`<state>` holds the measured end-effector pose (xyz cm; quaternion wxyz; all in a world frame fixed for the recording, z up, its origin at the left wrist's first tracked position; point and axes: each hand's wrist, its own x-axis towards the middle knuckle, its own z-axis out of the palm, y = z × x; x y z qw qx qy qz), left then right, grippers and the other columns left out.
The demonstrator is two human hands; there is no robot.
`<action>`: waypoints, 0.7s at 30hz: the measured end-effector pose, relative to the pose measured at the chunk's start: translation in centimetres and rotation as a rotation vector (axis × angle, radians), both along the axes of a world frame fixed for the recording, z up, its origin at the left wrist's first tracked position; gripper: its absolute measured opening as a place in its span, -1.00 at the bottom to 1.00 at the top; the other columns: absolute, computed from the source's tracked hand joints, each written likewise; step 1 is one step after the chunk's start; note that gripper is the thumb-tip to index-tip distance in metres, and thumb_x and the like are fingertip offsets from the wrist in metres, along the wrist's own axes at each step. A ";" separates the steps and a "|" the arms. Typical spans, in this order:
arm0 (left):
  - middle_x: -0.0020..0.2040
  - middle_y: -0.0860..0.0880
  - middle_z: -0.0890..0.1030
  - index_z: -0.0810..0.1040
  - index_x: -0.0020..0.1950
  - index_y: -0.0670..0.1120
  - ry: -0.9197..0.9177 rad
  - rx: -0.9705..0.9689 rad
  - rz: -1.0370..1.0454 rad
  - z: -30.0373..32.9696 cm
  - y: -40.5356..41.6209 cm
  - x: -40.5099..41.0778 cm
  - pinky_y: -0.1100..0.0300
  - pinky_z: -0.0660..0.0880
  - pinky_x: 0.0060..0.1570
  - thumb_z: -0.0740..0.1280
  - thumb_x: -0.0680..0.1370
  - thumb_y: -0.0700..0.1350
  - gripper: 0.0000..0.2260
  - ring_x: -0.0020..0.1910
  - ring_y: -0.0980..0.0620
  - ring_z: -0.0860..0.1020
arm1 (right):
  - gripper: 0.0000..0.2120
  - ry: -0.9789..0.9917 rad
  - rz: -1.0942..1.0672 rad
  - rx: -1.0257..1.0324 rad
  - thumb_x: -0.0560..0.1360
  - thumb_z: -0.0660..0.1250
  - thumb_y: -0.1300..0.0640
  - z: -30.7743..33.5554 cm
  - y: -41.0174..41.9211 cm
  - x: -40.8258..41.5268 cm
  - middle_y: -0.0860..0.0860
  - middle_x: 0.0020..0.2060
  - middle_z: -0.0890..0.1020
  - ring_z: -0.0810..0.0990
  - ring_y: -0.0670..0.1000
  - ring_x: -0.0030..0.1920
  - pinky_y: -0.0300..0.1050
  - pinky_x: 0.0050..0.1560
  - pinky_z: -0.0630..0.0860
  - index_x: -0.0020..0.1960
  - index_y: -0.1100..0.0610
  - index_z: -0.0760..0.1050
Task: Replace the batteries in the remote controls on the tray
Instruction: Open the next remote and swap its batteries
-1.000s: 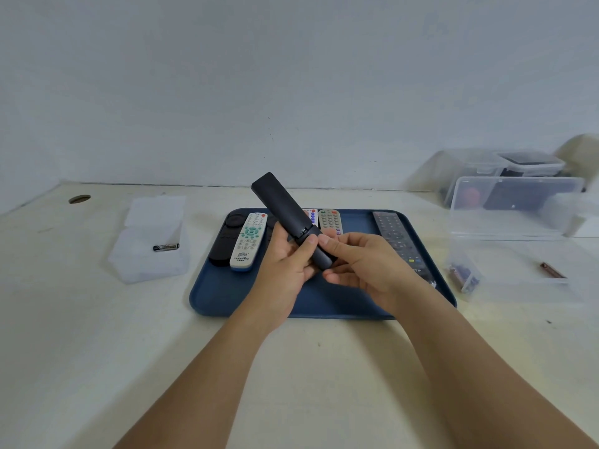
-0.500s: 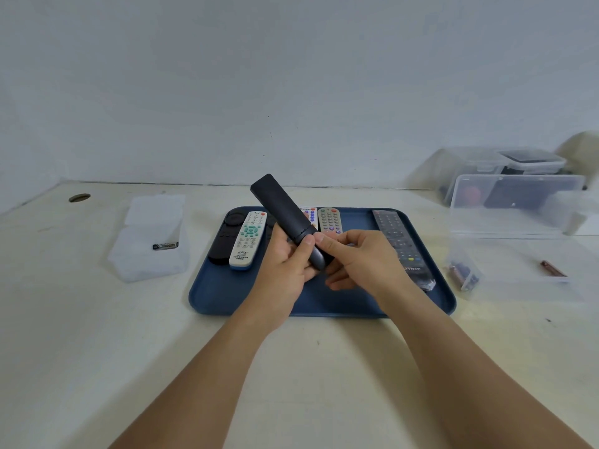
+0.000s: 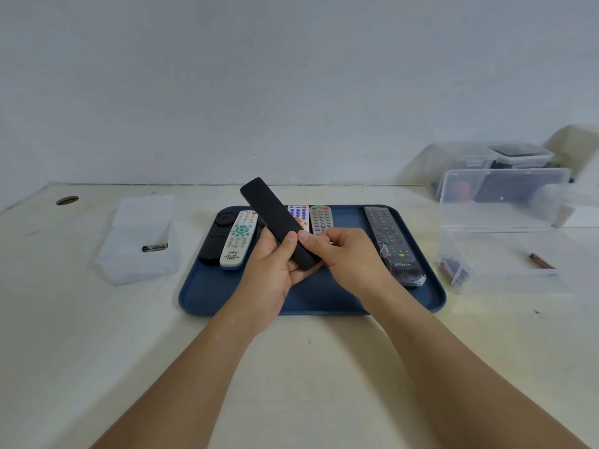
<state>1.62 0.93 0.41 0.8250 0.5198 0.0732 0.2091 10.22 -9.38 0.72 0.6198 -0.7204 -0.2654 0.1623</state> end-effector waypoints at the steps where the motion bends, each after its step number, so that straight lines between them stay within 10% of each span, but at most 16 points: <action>1: 0.23 -0.19 0.65 0.38 0.44 -0.14 0.002 -0.004 0.001 0.0 0.0 0.0 0.11 0.63 0.01 0.09 0.72 -0.21 -0.71 0.19 -0.08 0.66 | -0.62 -0.001 -0.003 0.006 0.47 0.46 -0.15 -0.1 0.0 -0.1 0.09 -0.39 0.55 0.41 -0.02 -0.33 -0.11 -0.27 0.35 -0.29 0.16 0.61; 8: 0.14 -0.13 0.69 0.48 0.31 -0.10 0.040 0.080 0.060 -0.1 0.2 0.2 0.09 0.64 -0.05 0.10 0.73 -0.16 -0.77 0.14 -0.03 0.68 | -0.52 -0.079 -0.030 0.004 0.49 0.43 -0.16 -0.2 0.1 -0.4 -0.02 -0.50 0.43 0.33 -0.08 -0.44 -0.21 -0.40 0.30 -0.39 0.18 0.45; 14: -0.34 -0.08 0.57 0.50 0.02 -0.19 0.077 0.501 0.091 0.4 -0.3 0.5 0.19 0.40 -0.54 0.12 0.73 -0.09 -0.76 -0.44 -0.02 0.47 | -0.61 -0.115 -0.042 0.122 0.55 0.32 -0.22 2.9 -1.2 0.0 -0.01 -0.28 0.64 0.58 -0.04 -0.37 -0.06 -0.34 0.51 -0.06 0.13 0.55; 21: -0.27 -0.03 0.53 0.52 0.09 -0.19 0.105 0.622 0.069 -0.7 -1.1 0.2 0.25 0.34 -0.40 0.11 0.73 -0.02 -0.71 -0.38 0.10 0.39 | -0.76 0.036 0.056 0.149 0.58 0.37 0.06 3.3 -2.2 0.7 0.06 -0.19 0.63 0.54 0.04 -0.29 -0.13 -0.38 0.45 0.09 0.24 0.53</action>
